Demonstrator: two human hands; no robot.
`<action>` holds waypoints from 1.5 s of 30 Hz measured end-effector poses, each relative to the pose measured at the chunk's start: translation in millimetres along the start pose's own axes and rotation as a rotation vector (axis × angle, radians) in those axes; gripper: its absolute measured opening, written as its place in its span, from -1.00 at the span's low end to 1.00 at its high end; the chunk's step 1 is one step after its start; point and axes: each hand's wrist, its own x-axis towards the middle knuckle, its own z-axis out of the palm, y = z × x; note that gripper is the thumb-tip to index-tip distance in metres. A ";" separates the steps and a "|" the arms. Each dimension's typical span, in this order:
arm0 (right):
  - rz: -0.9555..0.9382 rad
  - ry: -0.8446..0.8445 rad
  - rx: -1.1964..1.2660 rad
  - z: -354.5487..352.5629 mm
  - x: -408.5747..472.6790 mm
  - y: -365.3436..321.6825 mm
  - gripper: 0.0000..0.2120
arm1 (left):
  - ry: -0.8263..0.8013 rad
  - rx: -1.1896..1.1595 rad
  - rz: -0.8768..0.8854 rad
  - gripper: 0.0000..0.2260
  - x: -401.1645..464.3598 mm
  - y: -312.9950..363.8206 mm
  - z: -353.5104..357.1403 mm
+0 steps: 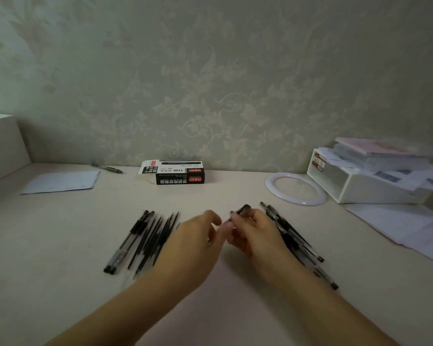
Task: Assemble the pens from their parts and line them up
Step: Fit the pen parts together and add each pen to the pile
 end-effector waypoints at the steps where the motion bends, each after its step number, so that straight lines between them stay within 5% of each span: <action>1: -0.007 -0.010 0.030 -0.4 -0.3 7.6 -0.88 | -0.033 0.058 0.034 -0.68 -0.4 -2.5 2.9; 4: -0.019 -0.071 0.052 -0.8 1.4 17.1 -0.84 | -0.081 0.188 0.097 -0.74 2.9 -18.1 4.3; 7: -0.141 -0.096 -0.179 -0.3 5.2 20.8 -0.80 | -0.078 0.296 0.194 -0.74 6.6 -23.4 11.3; 13: -0.361 -0.021 -0.449 0.5 6.5 22.7 -0.87 | -0.114 0.248 0.201 -0.79 4.2 -24.0 18.4; 17: -0.340 -0.037 -0.453 0.2 8.2 23.0 -0.83 | -0.098 0.302 0.176 -0.88 4.8 -26.1 16.3; 32: -0.338 -0.043 -0.328 1.1 5.7 23.1 -0.76 | 0.098 0.368 0.154 -0.55 3.6 -28.0 15.0; 36: -0.410 0.034 -0.288 -1.5 7.0 21.0 -0.86 | 0.099 0.362 0.100 -0.63 4.0 -21.6 16.4; 39: -0.547 0.123 -0.548 -9.2 8.4 19.4 -0.89 | 0.102 0.295 0.058 -0.81 5.0 -24.7 17.8; 45: -0.616 0.017 -1.135 -11.1 6.9 28.3 -0.88 | 0.040 0.400 0.071 -0.93 8.3 -29.6 17.2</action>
